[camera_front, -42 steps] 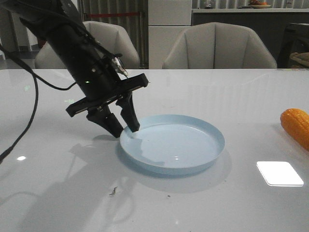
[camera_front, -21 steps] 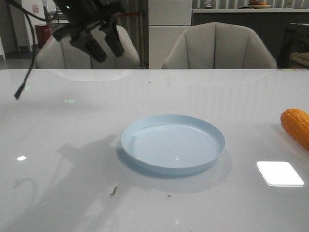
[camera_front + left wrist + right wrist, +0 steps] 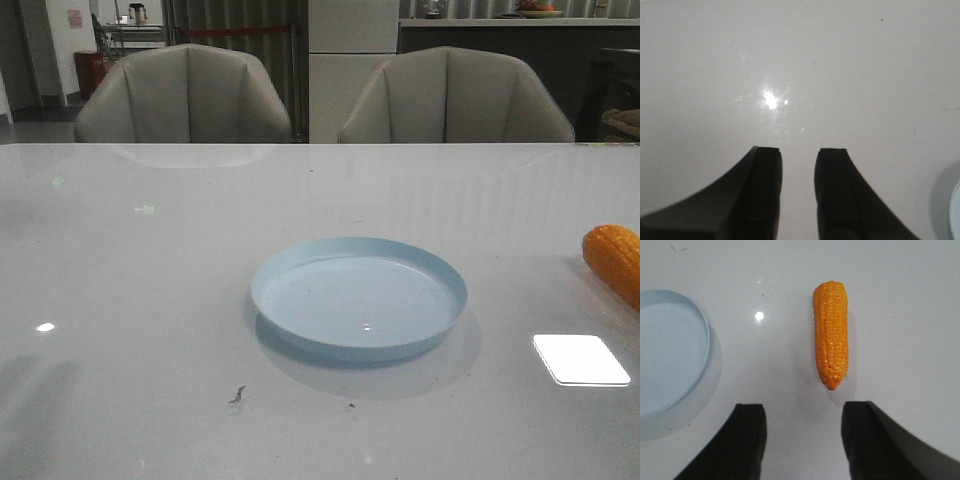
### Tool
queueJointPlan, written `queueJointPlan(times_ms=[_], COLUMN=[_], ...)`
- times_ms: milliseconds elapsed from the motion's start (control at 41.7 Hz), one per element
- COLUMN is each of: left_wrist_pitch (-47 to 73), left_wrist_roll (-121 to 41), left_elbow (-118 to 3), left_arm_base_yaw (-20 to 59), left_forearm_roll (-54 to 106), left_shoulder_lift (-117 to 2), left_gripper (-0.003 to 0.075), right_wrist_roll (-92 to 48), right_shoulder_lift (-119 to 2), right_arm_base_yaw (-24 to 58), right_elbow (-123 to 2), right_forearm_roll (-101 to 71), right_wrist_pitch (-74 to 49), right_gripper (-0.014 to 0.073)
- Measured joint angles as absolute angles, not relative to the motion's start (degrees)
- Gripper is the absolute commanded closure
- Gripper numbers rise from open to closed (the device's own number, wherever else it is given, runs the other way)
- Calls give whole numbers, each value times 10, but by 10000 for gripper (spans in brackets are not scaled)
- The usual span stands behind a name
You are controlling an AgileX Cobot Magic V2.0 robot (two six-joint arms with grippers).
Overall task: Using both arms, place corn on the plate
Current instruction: 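Release the plate and lift the left gripper away, then lower the right gripper over the orange corn cob and grasp it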
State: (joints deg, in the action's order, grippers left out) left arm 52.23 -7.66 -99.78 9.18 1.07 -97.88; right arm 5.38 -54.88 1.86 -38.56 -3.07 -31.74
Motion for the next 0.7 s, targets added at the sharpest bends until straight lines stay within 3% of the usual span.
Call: queueJointPlan(times_ms=[192,336,695], left_wrist_pitch=[358,272,281], left_wrist_roll=[-77,-77,-77], left_elbow=[-697,-547,-464], left_arm_base_yaw=[65,54,54], left_forearm_roll=[10,8,8], left_shoulder_lift=[-828,-727,-643], left_gripper=[543,544,544], right_wrist_roll=[54,54,54], right_shoulder_lift=[-549,-549,-622], right_arm_base_yaw=[19,19,19], right_elbow=[-386,-386,-424], right_forearm_roll=[-31,-31,-23], right_wrist_pitch=[-317,-318,-301], right_gripper=[139,139,134])
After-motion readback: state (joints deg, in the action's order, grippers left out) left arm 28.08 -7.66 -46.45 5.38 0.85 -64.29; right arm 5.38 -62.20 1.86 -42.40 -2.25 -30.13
